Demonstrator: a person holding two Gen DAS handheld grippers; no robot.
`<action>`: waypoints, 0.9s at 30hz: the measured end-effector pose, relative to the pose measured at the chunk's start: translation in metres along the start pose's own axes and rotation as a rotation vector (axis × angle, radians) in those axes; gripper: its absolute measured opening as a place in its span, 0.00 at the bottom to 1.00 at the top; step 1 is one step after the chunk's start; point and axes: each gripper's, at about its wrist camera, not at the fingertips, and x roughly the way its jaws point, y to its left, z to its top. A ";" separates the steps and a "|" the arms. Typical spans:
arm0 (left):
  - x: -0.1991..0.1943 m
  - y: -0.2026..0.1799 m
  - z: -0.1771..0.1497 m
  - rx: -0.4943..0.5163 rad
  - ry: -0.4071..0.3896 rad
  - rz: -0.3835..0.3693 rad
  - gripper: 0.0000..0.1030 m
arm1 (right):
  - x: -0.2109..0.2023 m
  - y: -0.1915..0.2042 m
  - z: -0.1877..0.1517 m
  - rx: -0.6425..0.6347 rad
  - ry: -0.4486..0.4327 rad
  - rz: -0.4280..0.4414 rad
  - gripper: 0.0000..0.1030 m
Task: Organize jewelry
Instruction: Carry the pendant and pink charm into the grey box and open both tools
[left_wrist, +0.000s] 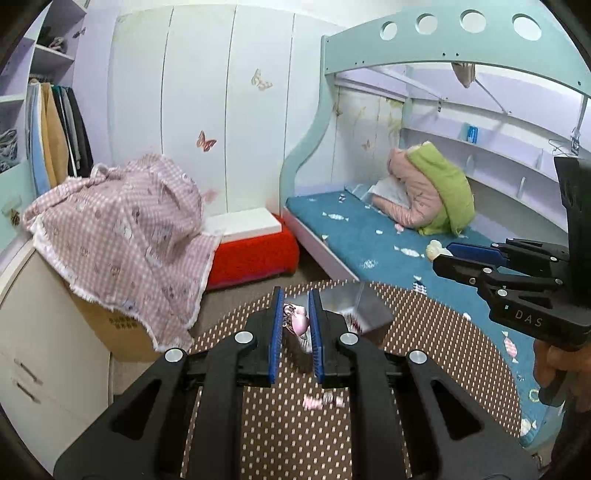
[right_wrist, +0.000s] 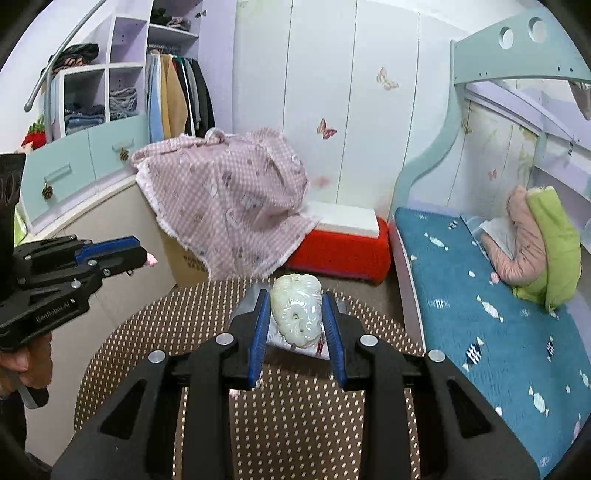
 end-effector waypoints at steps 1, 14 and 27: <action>0.003 -0.001 0.006 -0.002 -0.005 -0.006 0.13 | 0.002 -0.002 0.003 -0.001 0.000 -0.004 0.26; 0.089 -0.015 0.041 -0.038 0.085 -0.103 0.13 | 0.068 -0.020 0.008 0.016 0.114 -0.001 0.26; 0.173 -0.007 0.019 -0.068 0.247 -0.099 0.14 | 0.137 -0.030 -0.016 0.042 0.254 0.026 0.26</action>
